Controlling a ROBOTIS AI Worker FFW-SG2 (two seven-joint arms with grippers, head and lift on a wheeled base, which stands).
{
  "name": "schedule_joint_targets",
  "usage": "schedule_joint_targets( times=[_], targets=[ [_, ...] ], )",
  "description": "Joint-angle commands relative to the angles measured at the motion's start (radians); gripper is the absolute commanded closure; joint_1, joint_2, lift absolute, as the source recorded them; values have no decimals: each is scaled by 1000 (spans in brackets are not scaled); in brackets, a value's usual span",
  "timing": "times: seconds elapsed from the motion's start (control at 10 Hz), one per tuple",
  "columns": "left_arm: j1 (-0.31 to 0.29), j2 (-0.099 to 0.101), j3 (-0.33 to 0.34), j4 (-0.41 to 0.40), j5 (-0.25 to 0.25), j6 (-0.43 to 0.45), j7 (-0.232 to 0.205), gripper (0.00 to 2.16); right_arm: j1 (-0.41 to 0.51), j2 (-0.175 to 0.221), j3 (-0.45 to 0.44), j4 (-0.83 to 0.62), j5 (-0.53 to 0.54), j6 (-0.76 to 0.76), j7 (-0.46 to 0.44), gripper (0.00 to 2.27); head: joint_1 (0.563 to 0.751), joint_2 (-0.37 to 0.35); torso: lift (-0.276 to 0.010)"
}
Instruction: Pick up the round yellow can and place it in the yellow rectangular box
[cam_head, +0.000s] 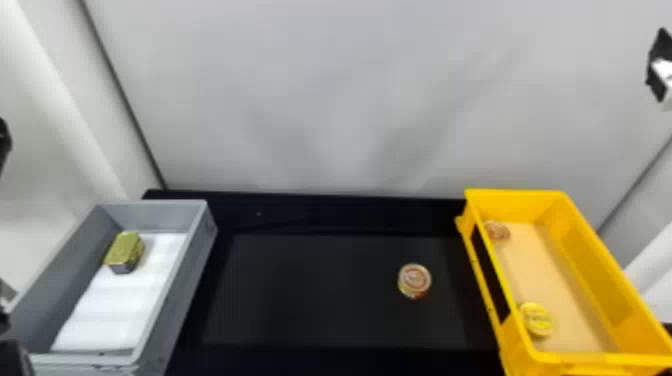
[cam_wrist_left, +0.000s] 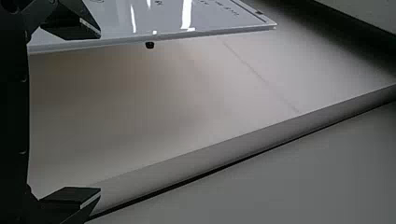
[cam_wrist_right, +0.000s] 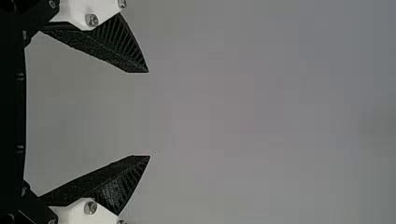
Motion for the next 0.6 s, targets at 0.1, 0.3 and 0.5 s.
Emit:
schedule_joint_targets(
  times=[0.1, 0.3, 0.5],
  targets=[
    [0, -3, 0, 0, 0, 0, 0, 96, 1, 0, 0, 0, 3, 2, 2, 153, 694, 14, -60],
    [0, -3, 0, 0, 0, 0, 0, 98, 1, 0, 0, 0, 3, 7, 9, 153, 694, 14, -60],
    [0, -3, 0, 0, 0, 0, 0, 96, 13, 4, 25, 0, 3, 24, 7, 154, 694, 14, -60]
  ],
)
